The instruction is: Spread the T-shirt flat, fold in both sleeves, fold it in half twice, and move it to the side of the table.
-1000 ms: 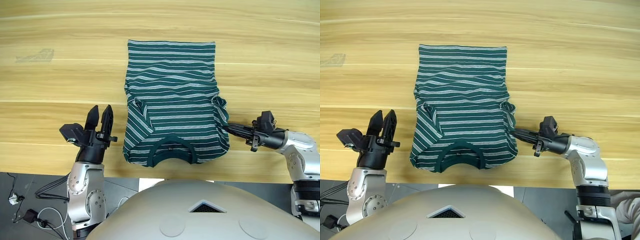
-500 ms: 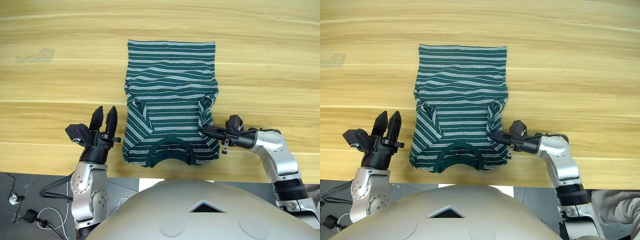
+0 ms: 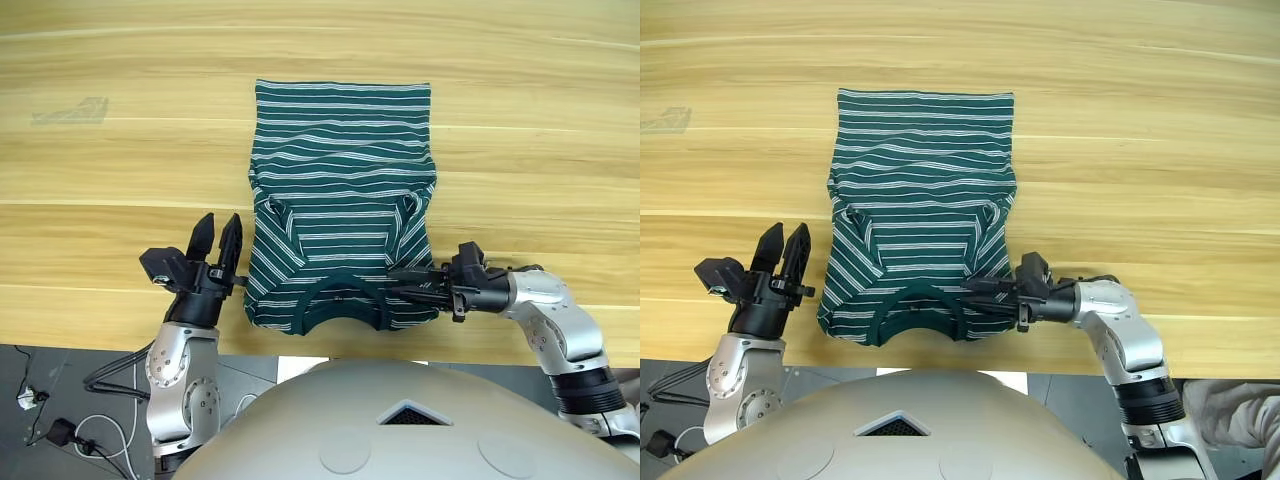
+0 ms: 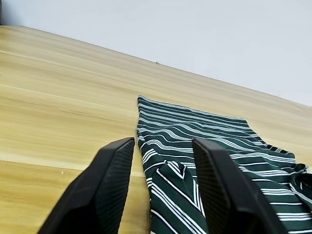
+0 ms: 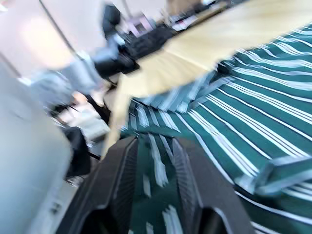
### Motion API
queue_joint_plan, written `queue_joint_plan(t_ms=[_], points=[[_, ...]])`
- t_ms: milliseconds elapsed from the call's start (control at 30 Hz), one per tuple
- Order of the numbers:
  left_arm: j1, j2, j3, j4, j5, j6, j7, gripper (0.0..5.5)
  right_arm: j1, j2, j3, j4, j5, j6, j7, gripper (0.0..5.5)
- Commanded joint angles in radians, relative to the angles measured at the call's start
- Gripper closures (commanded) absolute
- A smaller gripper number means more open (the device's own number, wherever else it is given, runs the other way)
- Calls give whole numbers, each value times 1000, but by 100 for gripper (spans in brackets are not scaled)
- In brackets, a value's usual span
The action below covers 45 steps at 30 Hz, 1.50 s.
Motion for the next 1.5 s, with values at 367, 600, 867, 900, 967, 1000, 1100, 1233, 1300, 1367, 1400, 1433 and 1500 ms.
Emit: queue_joint_plan(t_ms=[367,600,867,900,967,1000,1100,1233,1300,1367,1400,1433,1500], points=[[5,538,328,160,939,-551,74,328,-176,-49,-360,258,-364,-733,-298,420],[103,684,344,198,1216,-896,136,328,-227,-199,-287,565,-676,-1473,-288,420],[121,769,299,295,1332,-1098,159,328,-221,-323,-180,813,-816,-1826,-365,420],[117,776,287,311,1344,-1111,162,328,-227,-327,-163,837,-836,-1847,-380,420],[98,785,260,340,1368,-1127,173,328,-233,-330,-130,857,-865,-1871,-411,420],[73,789,232,357,1388,-1132,179,328,-235,-329,-112,860,-891,-1879,-419,420],[-8,792,150,404,1432,-1131,196,328,-247,-324,-53,850,-942,-1871,-447,420],[-106,797,56,437,1498,-1121,230,328,-254,-316,6,839,-962,-1841,-497,420],[-144,801,17,449,1499,-1112,242,328,-245,-314,40,816,-966,-1827,-519,420],[-157,806,-11,448,1505,-1105,251,328,-237,-315,66,791,-970,-1815,-536,420],[-158,810,-21,446,1508,-1100,257,328,-234,-319,76,782,-971,-1809,-545,420],[-160,814,-33,445,1508,-1096,261,328,-232,-320,87,773,-973,-1802,-554,420],[-154,821,-58,434,1506,-1087,259,328,-232,-318,109,756,-977,-1790,-569,420]])
